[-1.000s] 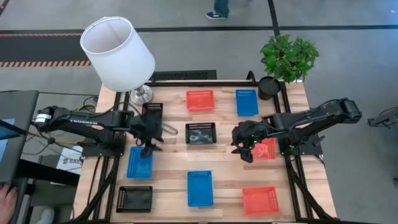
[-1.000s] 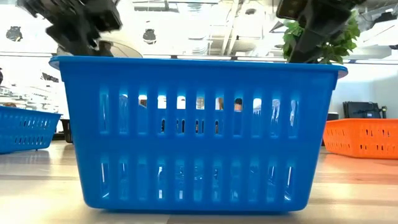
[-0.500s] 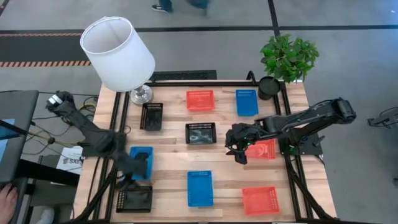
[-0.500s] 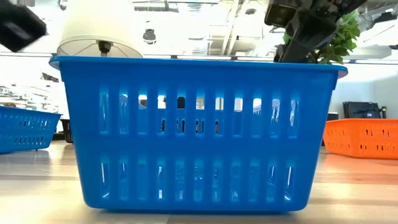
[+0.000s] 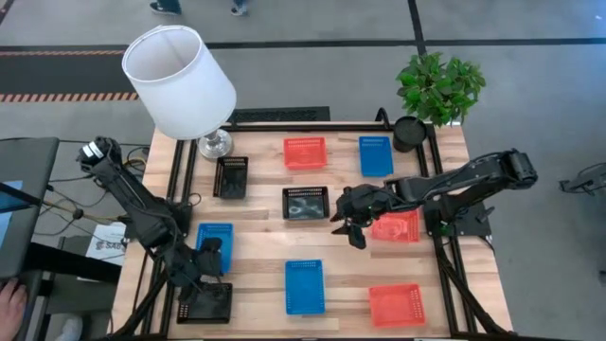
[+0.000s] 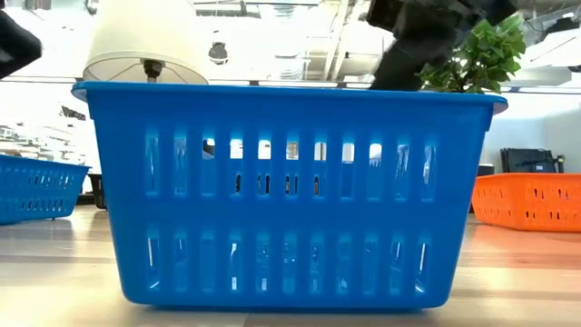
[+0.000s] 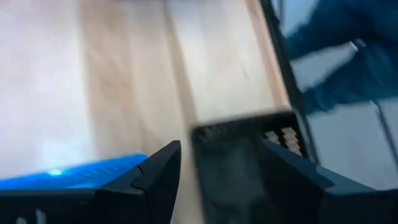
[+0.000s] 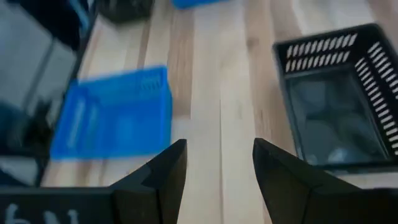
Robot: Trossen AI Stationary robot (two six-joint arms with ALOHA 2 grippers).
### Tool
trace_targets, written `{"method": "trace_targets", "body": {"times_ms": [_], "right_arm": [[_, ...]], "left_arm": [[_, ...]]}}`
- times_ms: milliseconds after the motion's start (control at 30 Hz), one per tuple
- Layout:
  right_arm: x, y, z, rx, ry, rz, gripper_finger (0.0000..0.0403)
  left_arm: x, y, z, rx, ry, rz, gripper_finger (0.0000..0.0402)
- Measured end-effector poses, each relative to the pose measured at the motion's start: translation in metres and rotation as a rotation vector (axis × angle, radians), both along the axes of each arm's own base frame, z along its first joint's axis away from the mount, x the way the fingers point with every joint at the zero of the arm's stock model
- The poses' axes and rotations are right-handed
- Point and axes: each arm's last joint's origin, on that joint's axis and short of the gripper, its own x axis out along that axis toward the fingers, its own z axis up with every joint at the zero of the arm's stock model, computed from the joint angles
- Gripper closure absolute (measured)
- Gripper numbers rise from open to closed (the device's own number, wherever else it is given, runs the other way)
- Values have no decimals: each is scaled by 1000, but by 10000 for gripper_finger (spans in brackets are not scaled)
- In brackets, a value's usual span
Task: Stack baskets by color
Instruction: Stack the top left black bin on the top right black bin
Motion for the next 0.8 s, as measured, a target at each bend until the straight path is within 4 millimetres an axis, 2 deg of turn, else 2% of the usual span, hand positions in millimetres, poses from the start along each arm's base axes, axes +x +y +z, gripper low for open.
{"method": "trace_targets", "body": {"times_ms": [67, 200, 367, 567, 700, 800], "right_arm": [[3, -6, 0, 74, -8, -80, 198], [26, -25, 3, 119, -43, -179, 198], [80, -53, 16, 193, -89, -308, 198], [149, -84, 25, 379, -81, -493, 198], [186, -98, 17, 423, -9, -558, 198], [209, -101, 12, 419, 37, -575, 198]], "left_arm": [[0, 3, 3, 28, -50, 38, 201], [2, 12, 6, 103, -131, 128, 201], [5, 37, 13, 240, -195, 259, 201], [0, 81, 30, 378, -304, 406, 201], [-10, 108, 36, 389, -380, 492, 201], [-20, 122, 37, 362, -455, 550, 201]]}}
